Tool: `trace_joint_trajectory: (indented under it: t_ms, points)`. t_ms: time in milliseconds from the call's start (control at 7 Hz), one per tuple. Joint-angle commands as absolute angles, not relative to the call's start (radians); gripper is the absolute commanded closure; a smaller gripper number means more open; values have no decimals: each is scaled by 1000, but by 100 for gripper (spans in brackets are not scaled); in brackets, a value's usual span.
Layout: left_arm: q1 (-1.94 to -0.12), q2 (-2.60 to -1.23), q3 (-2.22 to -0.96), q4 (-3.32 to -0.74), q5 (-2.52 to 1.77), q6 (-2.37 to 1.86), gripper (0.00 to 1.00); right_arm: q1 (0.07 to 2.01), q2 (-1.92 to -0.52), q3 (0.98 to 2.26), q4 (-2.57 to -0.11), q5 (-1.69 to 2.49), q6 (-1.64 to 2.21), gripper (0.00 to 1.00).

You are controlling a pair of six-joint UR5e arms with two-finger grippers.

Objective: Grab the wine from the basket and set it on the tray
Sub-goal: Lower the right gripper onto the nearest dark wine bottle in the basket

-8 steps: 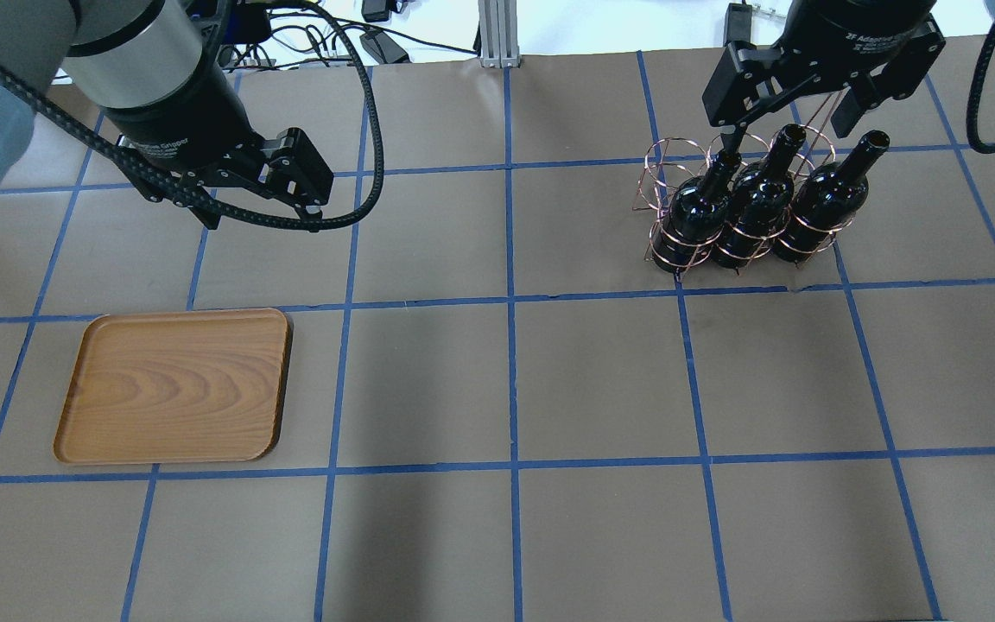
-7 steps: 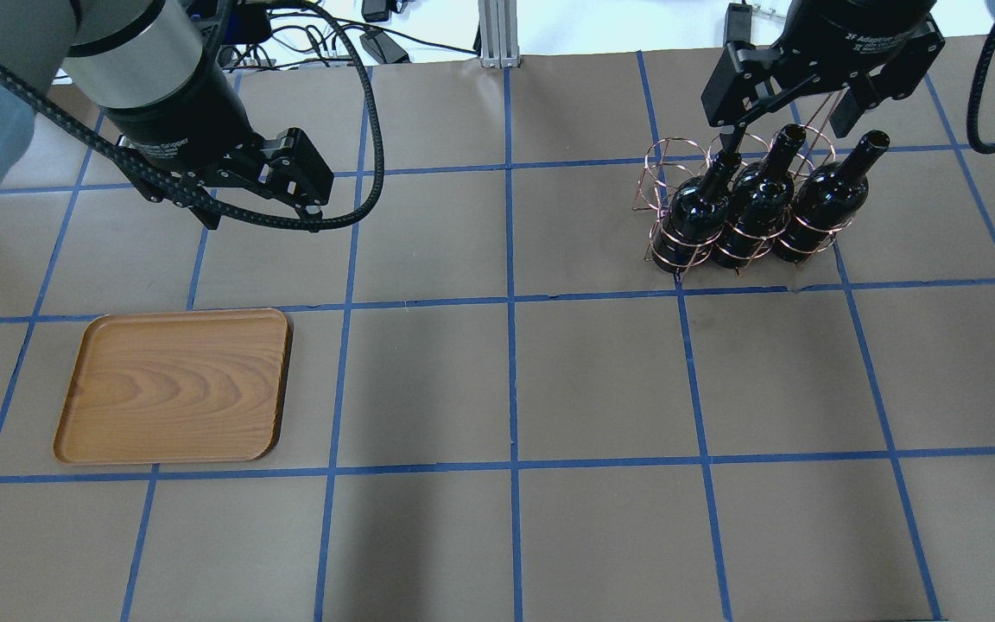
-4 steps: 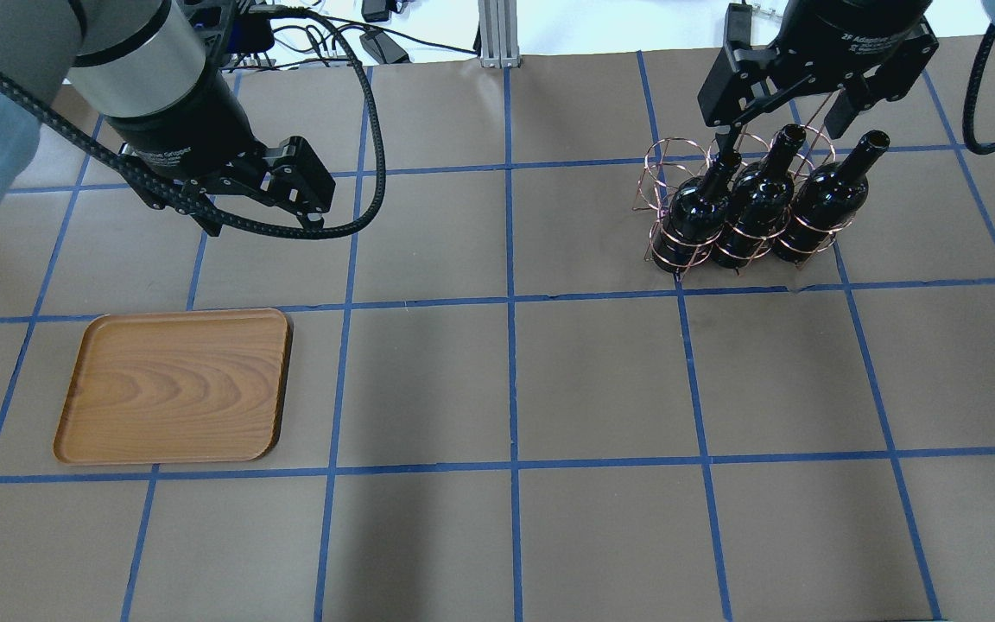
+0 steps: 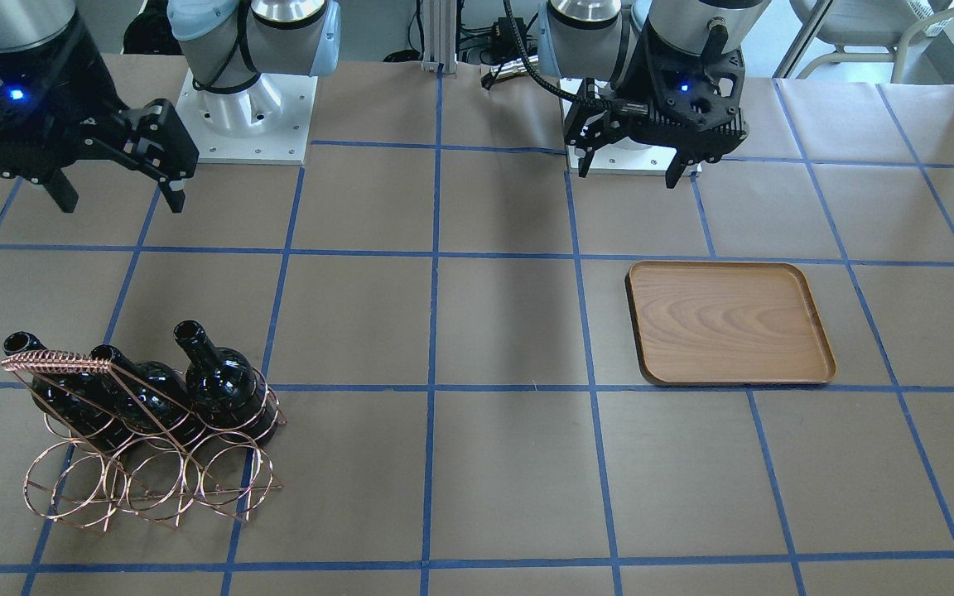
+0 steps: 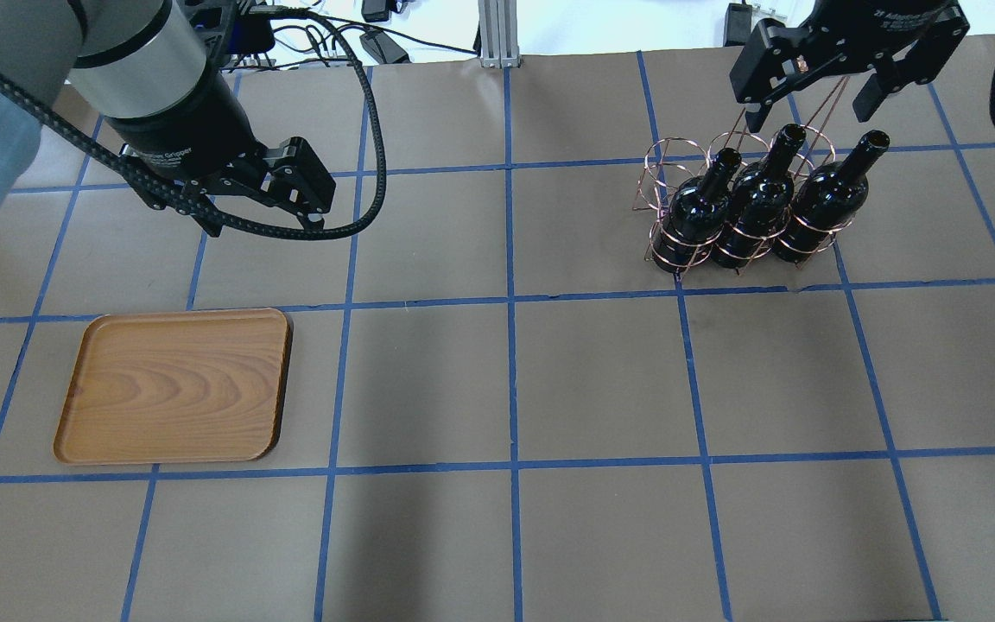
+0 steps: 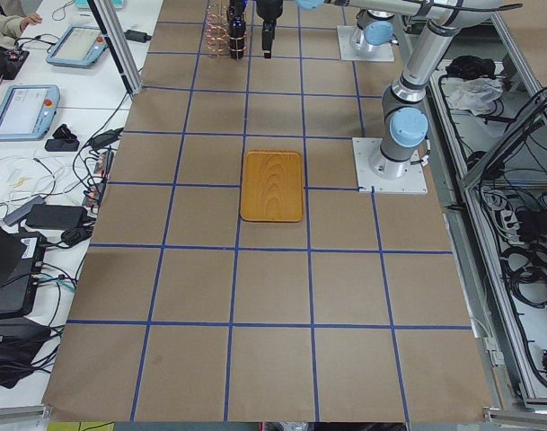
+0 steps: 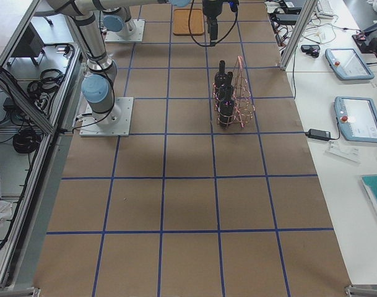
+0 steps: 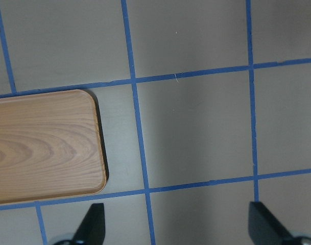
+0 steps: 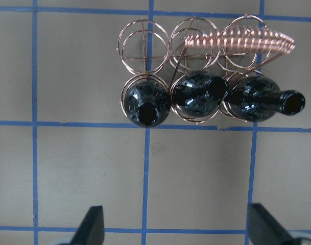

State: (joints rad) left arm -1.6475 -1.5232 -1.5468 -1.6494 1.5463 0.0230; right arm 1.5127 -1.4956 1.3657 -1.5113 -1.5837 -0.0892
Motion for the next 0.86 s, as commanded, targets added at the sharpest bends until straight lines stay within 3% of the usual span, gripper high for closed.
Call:
trace_joint_trajectory:
  t_ms: [0, 429, 714]
  points:
    - [-1647, -1523, -1548, -1649, 1546, 23, 0, 1491, -1378, 1269, -1512, -1577, -94, 0]
    - [-1647, -1523, -1548, -1649, 1546, 23, 0, 1474, -1283, 1287, -1604, -1586, -161, 0]
    - [-1647, -1523, -1548, -1649, 1546, 23, 0, 1459, -1287, 1406, -1693, -1589, -202, 1]
